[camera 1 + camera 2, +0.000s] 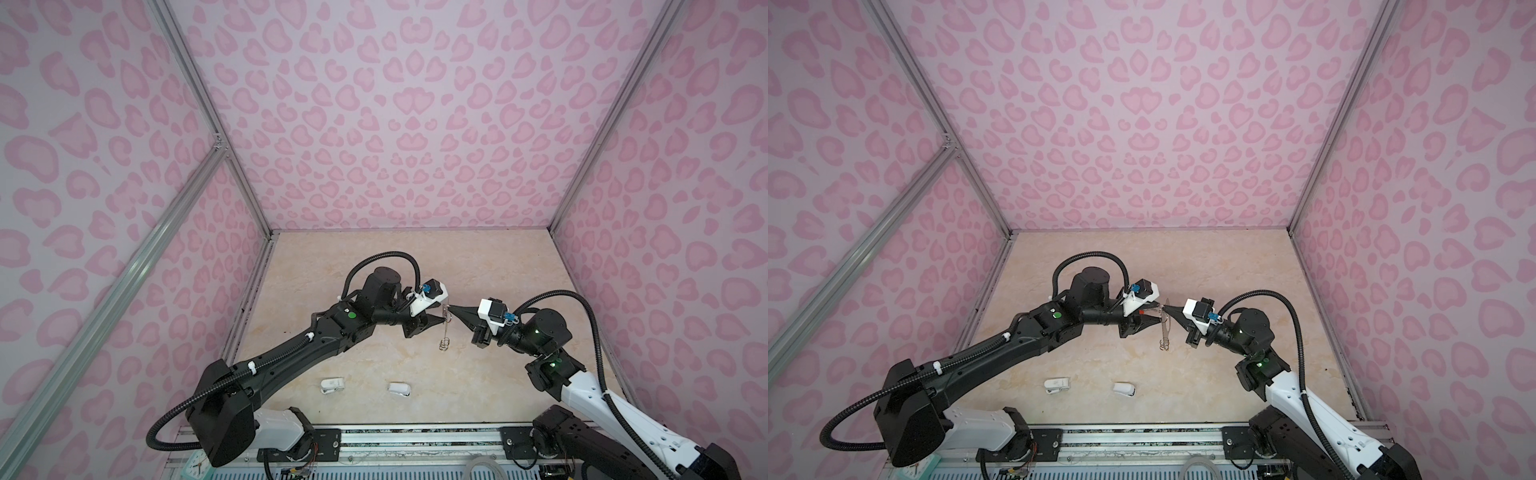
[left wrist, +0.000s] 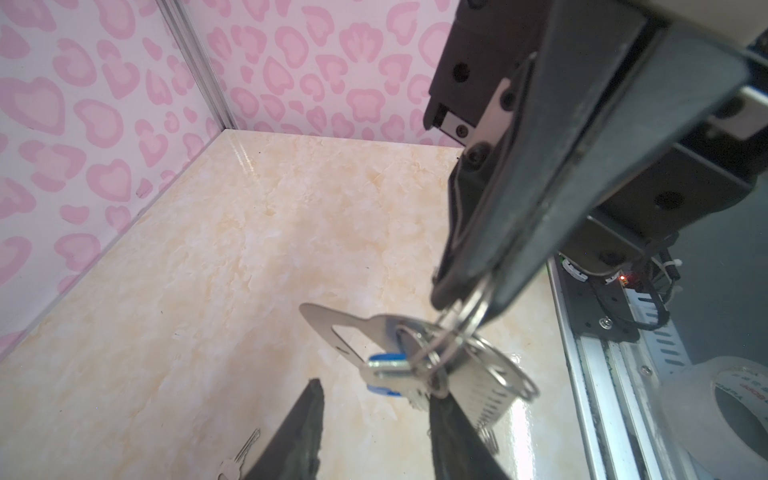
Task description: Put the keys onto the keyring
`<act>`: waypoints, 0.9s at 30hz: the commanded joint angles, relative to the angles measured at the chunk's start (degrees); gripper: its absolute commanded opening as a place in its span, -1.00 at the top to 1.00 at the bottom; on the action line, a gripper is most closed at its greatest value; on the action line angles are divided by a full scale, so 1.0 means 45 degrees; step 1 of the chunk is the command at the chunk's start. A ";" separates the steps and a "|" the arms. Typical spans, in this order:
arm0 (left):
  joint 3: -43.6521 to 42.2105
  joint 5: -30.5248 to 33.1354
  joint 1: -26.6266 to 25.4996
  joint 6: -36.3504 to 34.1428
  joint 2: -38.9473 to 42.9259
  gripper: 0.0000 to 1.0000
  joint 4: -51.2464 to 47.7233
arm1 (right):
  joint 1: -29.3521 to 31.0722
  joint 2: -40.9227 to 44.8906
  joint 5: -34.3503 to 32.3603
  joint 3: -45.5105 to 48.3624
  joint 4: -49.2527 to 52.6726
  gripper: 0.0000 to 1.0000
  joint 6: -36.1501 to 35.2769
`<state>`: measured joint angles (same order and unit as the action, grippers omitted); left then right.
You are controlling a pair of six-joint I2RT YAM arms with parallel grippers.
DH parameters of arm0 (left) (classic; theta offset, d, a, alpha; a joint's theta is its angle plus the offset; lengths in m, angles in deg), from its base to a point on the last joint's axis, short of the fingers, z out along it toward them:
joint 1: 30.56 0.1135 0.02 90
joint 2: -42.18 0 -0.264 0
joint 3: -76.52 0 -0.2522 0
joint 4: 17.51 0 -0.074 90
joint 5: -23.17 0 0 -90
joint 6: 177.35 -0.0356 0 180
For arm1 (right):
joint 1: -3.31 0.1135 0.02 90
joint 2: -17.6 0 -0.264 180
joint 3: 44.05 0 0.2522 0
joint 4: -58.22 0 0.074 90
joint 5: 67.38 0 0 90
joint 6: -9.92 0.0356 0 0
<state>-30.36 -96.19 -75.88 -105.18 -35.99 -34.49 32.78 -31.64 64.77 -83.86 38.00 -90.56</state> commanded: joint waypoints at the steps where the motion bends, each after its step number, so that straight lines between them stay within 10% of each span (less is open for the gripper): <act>1: -0.0083 -0.0413 0.0009 0.0435 -0.0069 0.11 0.0967 | -0.0016 -0.0070 0.0184 -0.0091 -0.0847 1.00 0.0210; 27: -0.0201 -0.0986 0.0006 0.0621 0.0054 0.79 0.0921 | -0.0157 -0.0153 0.0204 -0.0033 -0.0914 1.00 0.0329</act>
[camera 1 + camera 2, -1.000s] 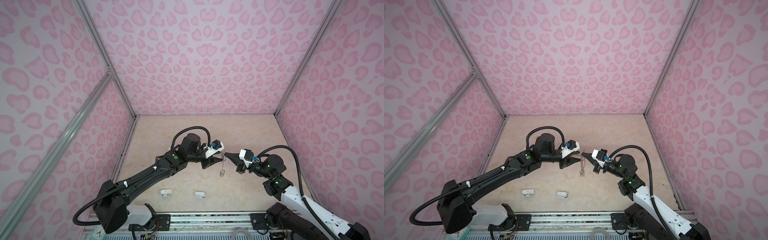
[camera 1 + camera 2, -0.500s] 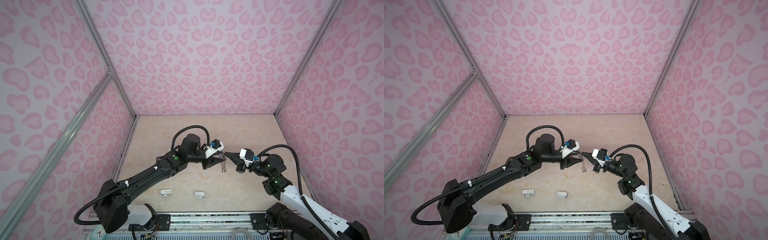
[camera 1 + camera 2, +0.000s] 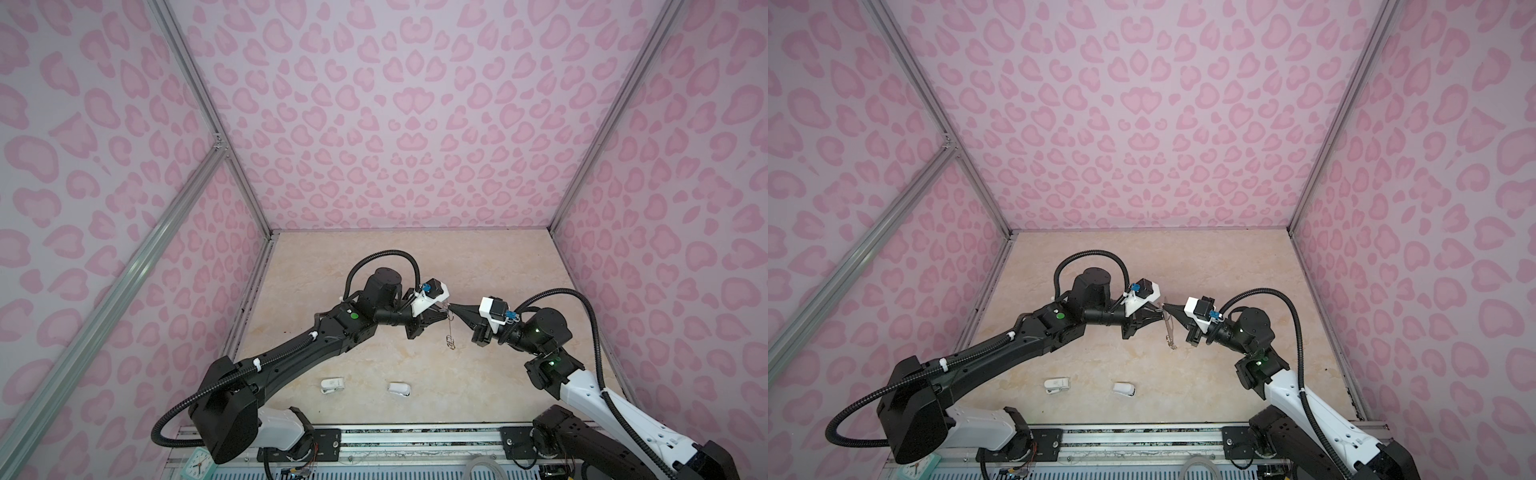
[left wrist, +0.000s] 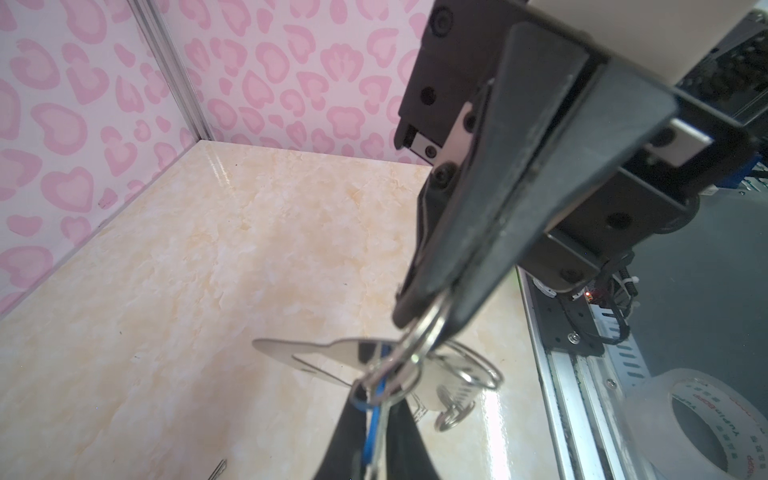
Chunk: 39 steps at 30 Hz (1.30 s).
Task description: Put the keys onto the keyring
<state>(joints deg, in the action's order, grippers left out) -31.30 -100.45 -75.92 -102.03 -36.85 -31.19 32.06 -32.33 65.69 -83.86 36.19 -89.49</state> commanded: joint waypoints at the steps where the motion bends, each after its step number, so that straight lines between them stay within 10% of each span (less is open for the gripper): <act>1: -0.0002 0.0004 0.0023 -0.0142 0.0283 0.83 0.0113 | -0.0004 0.0002 -0.0001 -0.0044 -0.0490 1.00 0.0084; 39: 0.2560 0.0969 0.0081 -0.3868 0.0336 0.94 -0.4807 | 0.0010 -0.0071 0.0765 -0.0629 0.1821 1.00 -0.0806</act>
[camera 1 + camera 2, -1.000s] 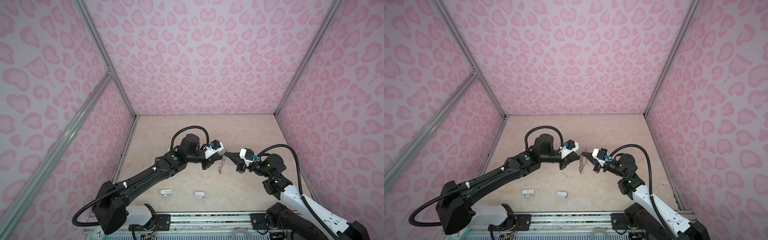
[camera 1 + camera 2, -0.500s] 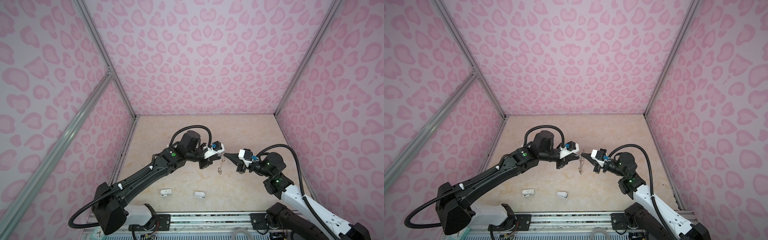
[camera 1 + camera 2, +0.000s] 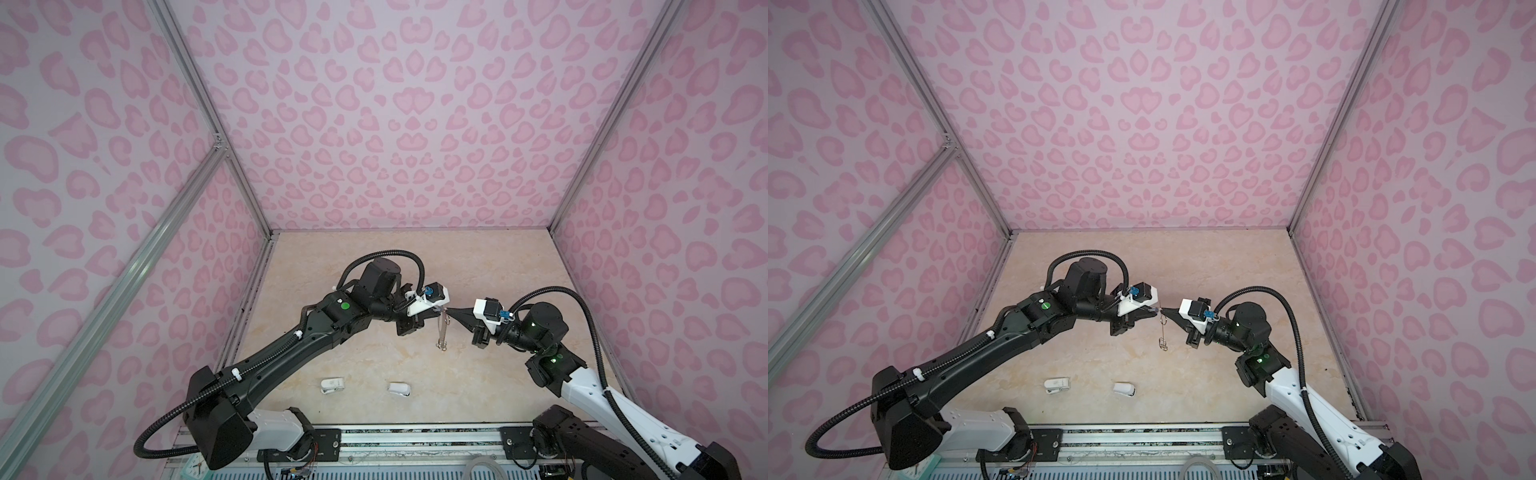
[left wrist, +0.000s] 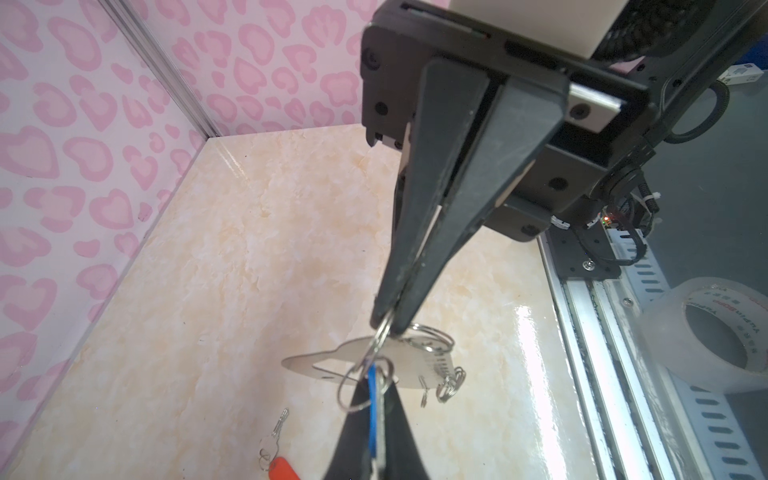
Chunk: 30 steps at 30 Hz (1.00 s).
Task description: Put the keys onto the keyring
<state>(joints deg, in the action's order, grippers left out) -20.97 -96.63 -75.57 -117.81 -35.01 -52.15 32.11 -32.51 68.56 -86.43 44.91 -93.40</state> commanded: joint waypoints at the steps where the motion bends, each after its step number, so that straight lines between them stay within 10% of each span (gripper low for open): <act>1: 0.0321 0.0253 0.0003 -0.0482 -0.0078 0.93 -0.0279 | -0.0003 -0.0037 0.0141 -0.0027 -0.0117 1.00 0.0072; 30: 0.3759 0.2846 -0.0714 -0.3505 -0.1363 0.93 -0.4978 | 0.0004 0.0158 -0.0348 0.0254 -0.0404 1.00 -0.0072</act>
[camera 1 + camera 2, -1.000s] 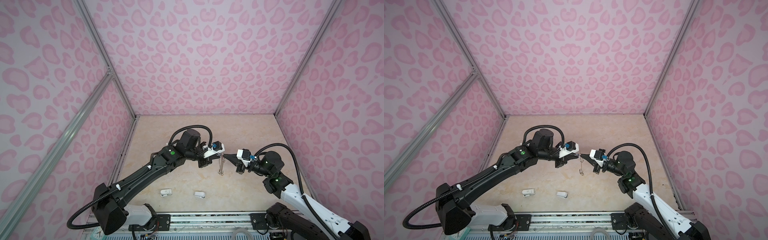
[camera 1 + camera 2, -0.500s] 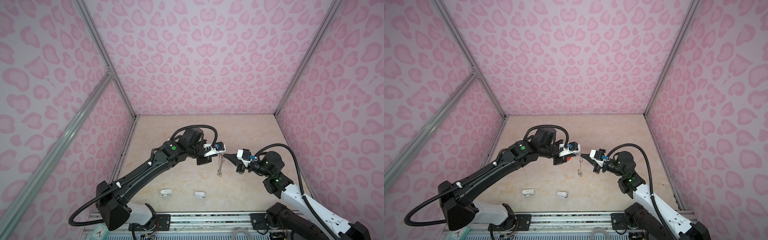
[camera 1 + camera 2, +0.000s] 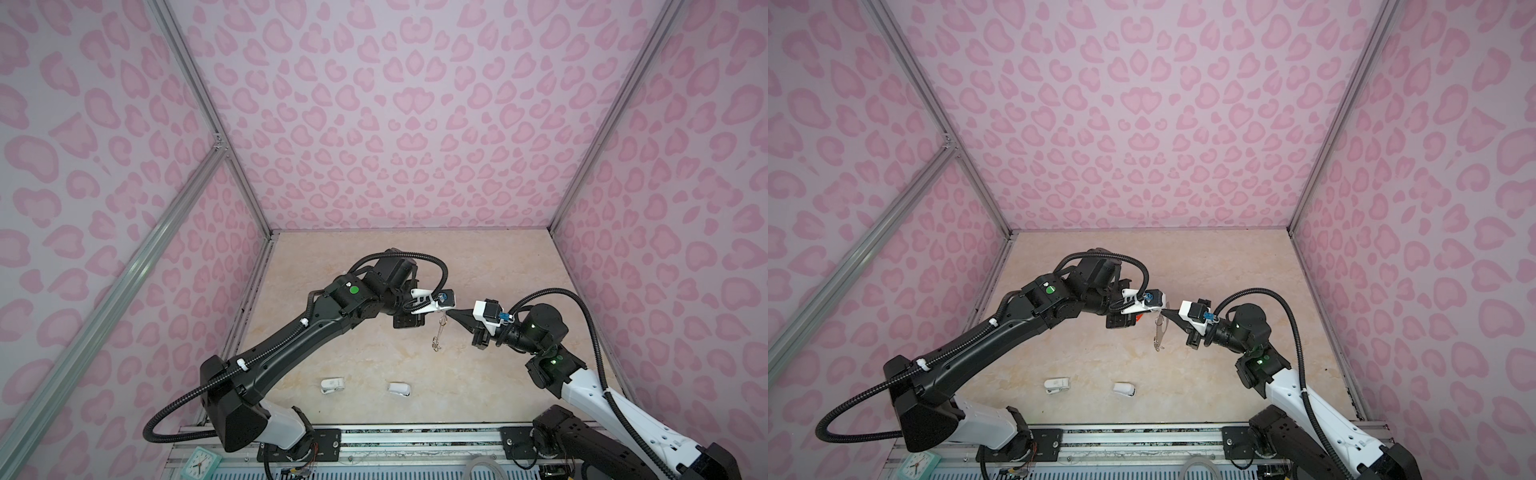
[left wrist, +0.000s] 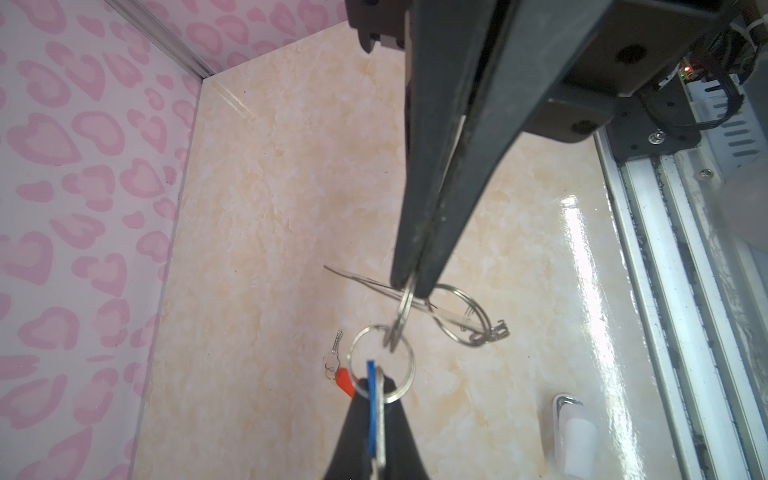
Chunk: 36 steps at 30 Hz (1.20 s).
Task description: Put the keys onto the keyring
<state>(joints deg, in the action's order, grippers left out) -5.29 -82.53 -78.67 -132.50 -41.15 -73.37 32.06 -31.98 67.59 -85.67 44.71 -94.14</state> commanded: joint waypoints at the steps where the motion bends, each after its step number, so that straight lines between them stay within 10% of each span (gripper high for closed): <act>1: 0.0347 -0.0481 -0.0047 -0.0270 0.0000 0.93 -0.0298 | -0.0004 0.0076 -0.0176 0.0106 -0.0431 1.00 0.0112; 36: 0.1870 -0.0487 -0.0011 -0.1024 -0.0981 0.93 -0.1814 | -0.0003 0.0520 -0.1307 0.0446 0.0022 1.00 -0.0864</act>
<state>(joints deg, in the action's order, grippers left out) 1.79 -86.90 -78.67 -134.83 -45.02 -79.14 32.04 -29.97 64.58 -83.83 42.35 -96.20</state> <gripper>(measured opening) 0.069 0.049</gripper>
